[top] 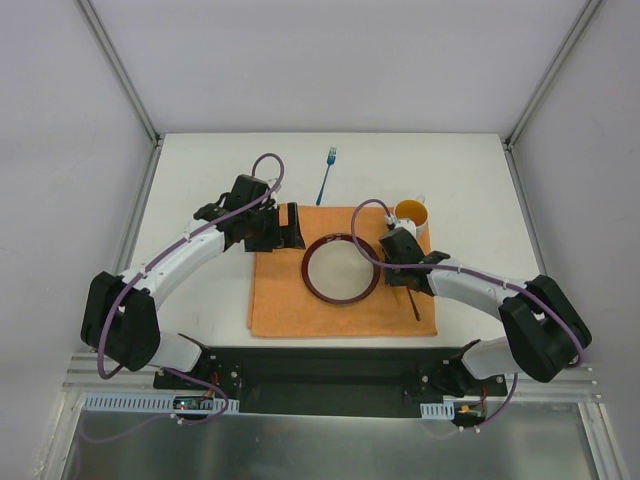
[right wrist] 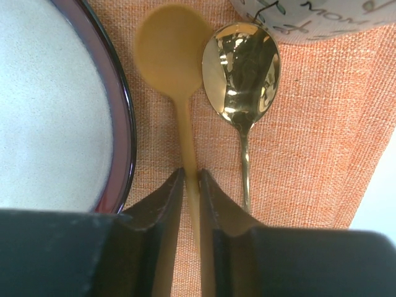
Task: Set the dinner table for one person
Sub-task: Pick up the spoon from the napkin.
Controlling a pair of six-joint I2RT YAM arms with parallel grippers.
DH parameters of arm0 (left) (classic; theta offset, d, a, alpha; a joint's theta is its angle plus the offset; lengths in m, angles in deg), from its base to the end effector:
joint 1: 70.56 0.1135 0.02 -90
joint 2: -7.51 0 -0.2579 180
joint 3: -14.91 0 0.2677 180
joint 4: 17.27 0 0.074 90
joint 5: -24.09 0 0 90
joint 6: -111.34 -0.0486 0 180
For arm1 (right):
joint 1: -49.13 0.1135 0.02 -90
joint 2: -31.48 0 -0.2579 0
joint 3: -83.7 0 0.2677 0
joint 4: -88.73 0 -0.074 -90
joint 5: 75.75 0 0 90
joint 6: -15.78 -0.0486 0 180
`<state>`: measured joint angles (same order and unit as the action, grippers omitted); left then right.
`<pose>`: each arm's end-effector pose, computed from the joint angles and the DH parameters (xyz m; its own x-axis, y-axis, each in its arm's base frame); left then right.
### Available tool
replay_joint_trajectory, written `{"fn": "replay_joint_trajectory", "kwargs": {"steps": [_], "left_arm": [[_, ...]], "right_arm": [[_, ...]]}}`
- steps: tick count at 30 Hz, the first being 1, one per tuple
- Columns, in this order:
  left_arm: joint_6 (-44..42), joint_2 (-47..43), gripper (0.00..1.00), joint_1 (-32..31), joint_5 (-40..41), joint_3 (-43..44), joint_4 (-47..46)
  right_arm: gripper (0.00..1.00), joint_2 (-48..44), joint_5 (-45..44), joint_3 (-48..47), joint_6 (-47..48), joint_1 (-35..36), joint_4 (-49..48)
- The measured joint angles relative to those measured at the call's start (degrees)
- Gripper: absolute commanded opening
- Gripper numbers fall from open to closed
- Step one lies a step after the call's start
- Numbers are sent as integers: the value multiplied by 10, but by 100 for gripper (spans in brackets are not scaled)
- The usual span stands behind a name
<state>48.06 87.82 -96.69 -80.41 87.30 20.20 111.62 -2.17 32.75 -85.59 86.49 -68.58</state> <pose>0.2880 -0.1548 0.2447 -0.8336 -0.0760 -0.5471 0.2345 0.8482 -0.4750 0.2341 0.1614 0.1421 -0.7005 -0.2968 -0.6490 -0.3114 0.9454 -0.0963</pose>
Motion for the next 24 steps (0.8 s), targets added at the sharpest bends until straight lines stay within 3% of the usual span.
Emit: {"fn": "replay_joint_trajectory", "kwargs": {"steps": [2, 13, 24], "left_arm": [[-1, -1, 99, 0, 0, 0, 1], [-7, -2, 99, 0, 1, 0, 3], [-9, -6, 99, 0, 7, 0, 3]], "right_arm": [[1, 0, 1, 0, 0, 0, 0], [1, -10, 0, -5, -4, 0, 17], [1, -96, -39, -39, -7, 0, 100]]}}
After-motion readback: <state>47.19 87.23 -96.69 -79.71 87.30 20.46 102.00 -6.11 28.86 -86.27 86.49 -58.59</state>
